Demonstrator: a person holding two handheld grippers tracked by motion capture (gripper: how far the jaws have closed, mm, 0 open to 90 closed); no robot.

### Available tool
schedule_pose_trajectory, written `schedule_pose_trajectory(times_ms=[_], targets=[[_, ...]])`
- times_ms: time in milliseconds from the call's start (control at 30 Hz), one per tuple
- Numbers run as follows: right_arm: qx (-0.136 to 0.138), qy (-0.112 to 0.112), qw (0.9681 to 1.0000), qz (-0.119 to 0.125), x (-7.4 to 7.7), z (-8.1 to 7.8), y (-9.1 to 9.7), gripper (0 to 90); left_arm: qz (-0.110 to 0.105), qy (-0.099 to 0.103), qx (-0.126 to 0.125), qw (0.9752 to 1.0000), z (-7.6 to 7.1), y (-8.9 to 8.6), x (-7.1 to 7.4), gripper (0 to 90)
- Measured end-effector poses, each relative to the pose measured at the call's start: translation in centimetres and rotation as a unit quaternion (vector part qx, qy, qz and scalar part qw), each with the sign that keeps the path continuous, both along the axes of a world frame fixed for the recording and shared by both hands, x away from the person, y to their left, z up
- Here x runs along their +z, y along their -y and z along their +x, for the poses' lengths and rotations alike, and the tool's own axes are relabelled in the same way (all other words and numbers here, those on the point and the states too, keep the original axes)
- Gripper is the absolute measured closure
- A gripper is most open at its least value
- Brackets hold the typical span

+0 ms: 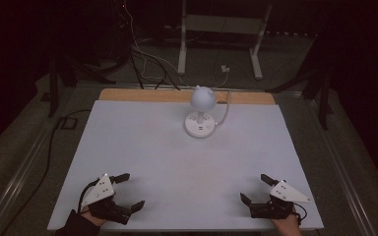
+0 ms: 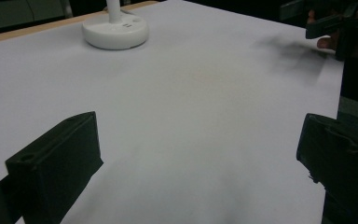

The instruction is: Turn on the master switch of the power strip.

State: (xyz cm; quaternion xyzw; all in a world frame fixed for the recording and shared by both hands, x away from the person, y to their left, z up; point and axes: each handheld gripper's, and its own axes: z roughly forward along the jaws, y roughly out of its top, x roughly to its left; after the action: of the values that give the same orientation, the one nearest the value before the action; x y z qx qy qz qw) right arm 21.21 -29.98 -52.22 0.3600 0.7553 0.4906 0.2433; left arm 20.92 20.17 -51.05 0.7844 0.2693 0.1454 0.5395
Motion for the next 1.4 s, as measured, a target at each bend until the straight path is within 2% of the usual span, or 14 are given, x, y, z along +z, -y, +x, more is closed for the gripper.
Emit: schedule_pose_trajectory(times_ms=[267, 467, 533, 667, 900, 967, 1133, 1233, 1400], targets=[[-0.011, -0.018, 0.9996, -0.019, -0.2, 0.3, 0.1, 0.1, 0.004, -0.002, 0.003, 1.0, 0.0, 0.1, -0.1, 0.2], [-0.004, -0.019, 0.9996, -0.019, -0.2, 0.3, 0.0, 0.1, 0.003, -0.002, 0.004, 1.0, 0.0, 0.1, 0.0, 0.2], [0.006, -0.02, 0.9997, -0.017, -0.2, 0.4, 0.0, 0.1, 0.01, 0.0, 0.011, 0.9999, 0.1, 0.1, -0.1, 0.2], [0.022, -0.016, 0.9995, -0.019, -0.1, 0.5, 0.0, 0.1, 0.006, -0.002, 0.015, 0.9999, 0.2, -0.1, -0.1, 0.2], [0.04, -0.007, 0.999, -0.021, 0.1, 0.3, -0.4, 0.1, 0.008, -0.003, 0.01, 0.9999, 0.1, 0.1, -0.1, 0.2], [0.042, -0.006, 0.9986, -0.03, 0.1, 0.2, -0.5, 0.1, 0.007, -0.002, 0.009, 0.9999, 0.1, 0.1, -0.1, 0.2], [0.047, -0.02, 0.9982, -0.03, -0.1, 0.3, -0.6, 0.1, 0.006, -0.002, 0.007, 1.0, 0.1, 0.1, -0.1, 0.2], [0.05, -0.024, 0.9977, -0.038, 0.0, 0.2, -0.9, 0.1, 0.006, -0.002, 0.007, 1.0, 0.1, 0.2, -0.1, 0.2], [0.044, -0.024, 0.9983, -0.03, 0.4, 0.0, -1.1, 0.2, 0.005, -0.002, 0.007, 1.0, 0.1, 0.1, -0.1, 0.2]])
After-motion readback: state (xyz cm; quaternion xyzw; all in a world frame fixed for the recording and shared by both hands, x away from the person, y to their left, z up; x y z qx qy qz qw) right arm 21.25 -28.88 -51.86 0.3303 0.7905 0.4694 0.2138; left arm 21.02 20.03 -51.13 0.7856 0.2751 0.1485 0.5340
